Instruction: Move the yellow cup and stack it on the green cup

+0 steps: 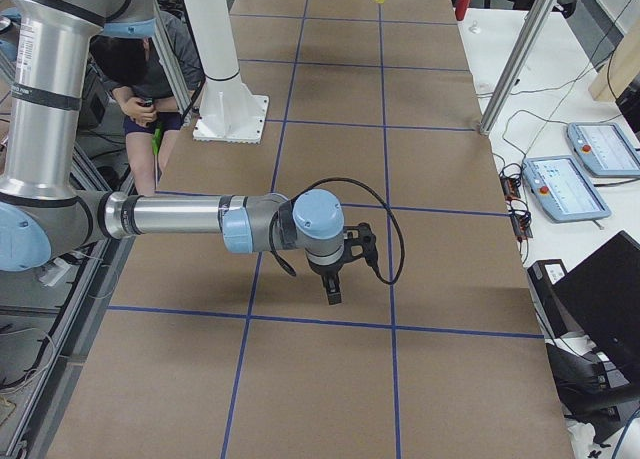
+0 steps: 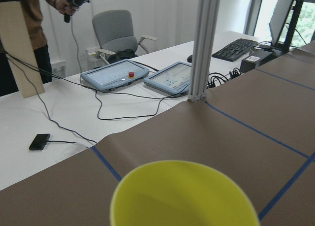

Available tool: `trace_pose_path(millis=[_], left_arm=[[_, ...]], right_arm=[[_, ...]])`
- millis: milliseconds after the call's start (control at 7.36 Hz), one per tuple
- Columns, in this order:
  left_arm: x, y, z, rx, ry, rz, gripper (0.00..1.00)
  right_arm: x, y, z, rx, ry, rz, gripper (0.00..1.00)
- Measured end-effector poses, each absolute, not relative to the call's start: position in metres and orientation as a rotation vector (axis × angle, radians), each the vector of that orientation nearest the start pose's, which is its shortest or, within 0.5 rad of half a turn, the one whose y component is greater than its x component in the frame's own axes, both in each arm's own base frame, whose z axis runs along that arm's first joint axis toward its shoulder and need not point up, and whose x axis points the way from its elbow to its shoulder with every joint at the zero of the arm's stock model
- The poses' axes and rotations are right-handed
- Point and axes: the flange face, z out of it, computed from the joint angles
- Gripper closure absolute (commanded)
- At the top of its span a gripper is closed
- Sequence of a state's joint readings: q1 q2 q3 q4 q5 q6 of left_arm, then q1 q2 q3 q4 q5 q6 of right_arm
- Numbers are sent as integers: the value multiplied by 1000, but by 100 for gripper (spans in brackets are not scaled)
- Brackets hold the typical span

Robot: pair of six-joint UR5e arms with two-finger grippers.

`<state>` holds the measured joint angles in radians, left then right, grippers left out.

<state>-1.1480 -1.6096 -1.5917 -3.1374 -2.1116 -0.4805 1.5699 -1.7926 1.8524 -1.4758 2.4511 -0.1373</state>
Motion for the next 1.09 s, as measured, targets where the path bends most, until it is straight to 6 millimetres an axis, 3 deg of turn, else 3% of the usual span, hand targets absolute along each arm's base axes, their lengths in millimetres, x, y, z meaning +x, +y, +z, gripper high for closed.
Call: trace_pose_path(millis=[272,543,815,1087], left_arm=[[145,-477,436,1290,1116,516,100],[191,-475,408,1315,1195,609,100],[240,-474,373,1332,1269,688,100],[296,-463,338,1378,1321,808,100]], right_arm=[[53,-412,587,245,-925,-186,1],[48,-417,565,289,-1013,-164,1],[37,-449,520,263,-1108,-77,1],[2,-486,469,223,-1156,-61,0]])
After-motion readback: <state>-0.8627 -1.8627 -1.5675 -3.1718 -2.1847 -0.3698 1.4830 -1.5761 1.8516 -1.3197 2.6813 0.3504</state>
